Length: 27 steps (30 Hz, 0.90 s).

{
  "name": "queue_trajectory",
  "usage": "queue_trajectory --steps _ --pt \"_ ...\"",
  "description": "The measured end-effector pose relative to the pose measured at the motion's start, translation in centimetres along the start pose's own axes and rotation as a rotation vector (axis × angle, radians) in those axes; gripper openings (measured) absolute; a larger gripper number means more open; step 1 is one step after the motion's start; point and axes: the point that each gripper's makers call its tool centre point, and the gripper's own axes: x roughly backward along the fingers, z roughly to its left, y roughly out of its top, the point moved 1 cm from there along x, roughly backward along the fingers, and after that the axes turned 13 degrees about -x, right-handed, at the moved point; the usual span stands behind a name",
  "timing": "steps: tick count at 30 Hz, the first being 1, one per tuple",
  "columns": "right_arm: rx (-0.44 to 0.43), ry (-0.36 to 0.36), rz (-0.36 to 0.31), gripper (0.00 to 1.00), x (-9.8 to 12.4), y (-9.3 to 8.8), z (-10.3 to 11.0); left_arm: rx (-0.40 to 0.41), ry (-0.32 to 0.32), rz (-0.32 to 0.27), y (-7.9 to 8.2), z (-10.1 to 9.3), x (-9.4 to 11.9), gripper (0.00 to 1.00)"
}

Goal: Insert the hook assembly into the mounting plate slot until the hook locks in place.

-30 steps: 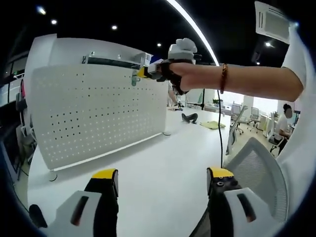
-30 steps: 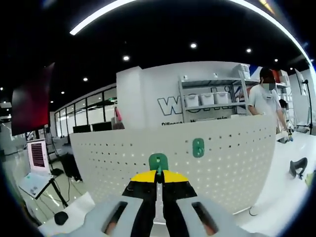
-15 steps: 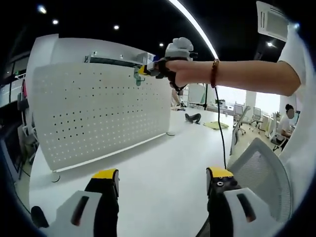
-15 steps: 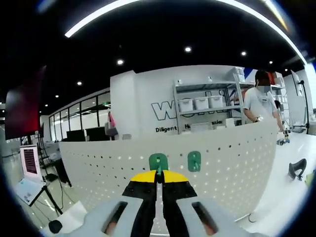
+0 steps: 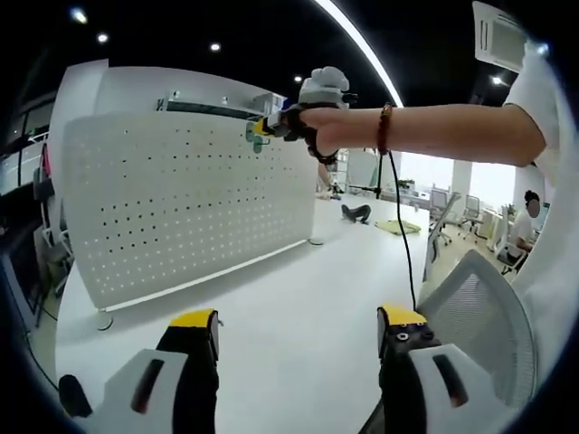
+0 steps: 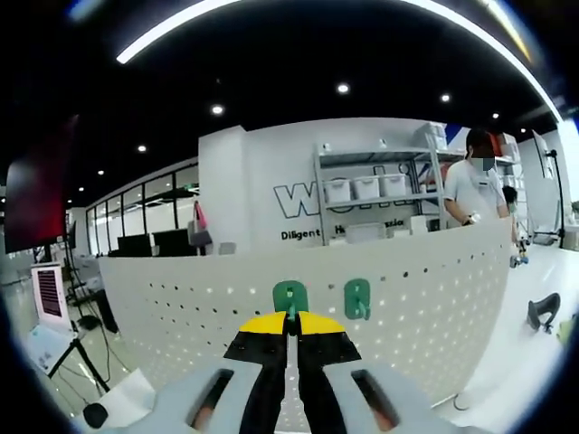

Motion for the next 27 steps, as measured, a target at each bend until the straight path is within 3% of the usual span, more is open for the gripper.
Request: queue_trajectory --steps 14,27 --pt "0.005 -0.013 0.007 0.01 -1.4 -0.1 -0.6 0.017 0.011 0.021 -0.9 0.6 0.3 0.74" --pt "-0.018 -0.018 0.008 0.01 -2.5 -0.3 -1.1 0.022 0.028 0.007 -0.3 1.0 0.8 0.73"
